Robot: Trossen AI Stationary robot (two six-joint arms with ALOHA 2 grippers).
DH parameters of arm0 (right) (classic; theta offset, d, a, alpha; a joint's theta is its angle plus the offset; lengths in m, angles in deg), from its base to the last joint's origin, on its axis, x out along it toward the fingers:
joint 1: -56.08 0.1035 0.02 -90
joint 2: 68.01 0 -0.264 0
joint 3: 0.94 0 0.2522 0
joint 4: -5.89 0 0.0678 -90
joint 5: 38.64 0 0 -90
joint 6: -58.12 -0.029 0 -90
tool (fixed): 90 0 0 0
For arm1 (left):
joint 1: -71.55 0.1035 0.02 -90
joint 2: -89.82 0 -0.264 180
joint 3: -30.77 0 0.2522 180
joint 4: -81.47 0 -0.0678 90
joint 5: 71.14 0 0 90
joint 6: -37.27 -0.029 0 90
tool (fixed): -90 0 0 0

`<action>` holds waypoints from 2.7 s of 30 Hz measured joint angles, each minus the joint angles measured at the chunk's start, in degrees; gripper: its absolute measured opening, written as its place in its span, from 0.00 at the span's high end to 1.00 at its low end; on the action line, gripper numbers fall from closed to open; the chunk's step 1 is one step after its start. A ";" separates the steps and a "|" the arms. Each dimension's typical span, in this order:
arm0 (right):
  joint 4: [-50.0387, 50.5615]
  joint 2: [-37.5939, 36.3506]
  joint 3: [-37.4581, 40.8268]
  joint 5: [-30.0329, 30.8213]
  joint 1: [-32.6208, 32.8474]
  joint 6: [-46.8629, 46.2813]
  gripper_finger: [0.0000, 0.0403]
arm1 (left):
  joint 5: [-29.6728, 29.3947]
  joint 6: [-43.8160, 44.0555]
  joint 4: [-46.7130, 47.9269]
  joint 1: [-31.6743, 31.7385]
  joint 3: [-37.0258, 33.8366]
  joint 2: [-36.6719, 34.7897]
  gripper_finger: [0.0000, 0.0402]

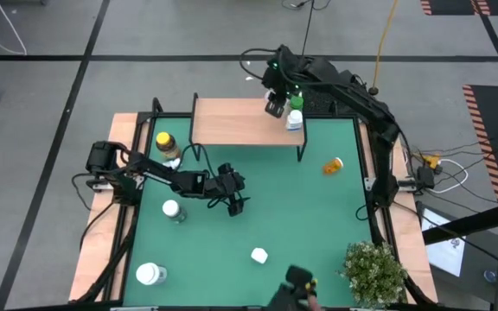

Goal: Pick and place medicine bottles onto shelf by color
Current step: Put the pink pill bottle on the shelf, then put the orange pill bottle on the shelf

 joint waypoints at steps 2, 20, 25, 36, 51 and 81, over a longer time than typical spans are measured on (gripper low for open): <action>0.97 1.78 0.00 0.00 -1.56 0.92 0.68 | 0.00 -0.31 0.02 0.00 0.00 0.00 0.11; 2.70 4.24 0.00 -4.73 -3.98 2.26 0.68 | 0.00 1.42 2.93 0.00 0.00 0.00 0.11; 3.08 4.24 0.00 -4.73 -4.00 2.34 0.66 | 0.00 2.86 3.56 -0.55 0.00 0.00 0.11; 3.28 4.24 0.02 -4.73 -3.93 3.54 0.56 | 0.00 2.56 3.56 -1.22 0.00 0.00 0.11; 6.88 -2.56 0.09 -4.57 -0.92 3.47 0.55 | -0.04 0.08 3.19 -1.17 0.02 0.00 0.11; 26.27 -48.26 31.27 3.08 21.93 -25.34 0.55 | -0.55 -1.22 -0.44 -1.38 0.04 0.00 0.11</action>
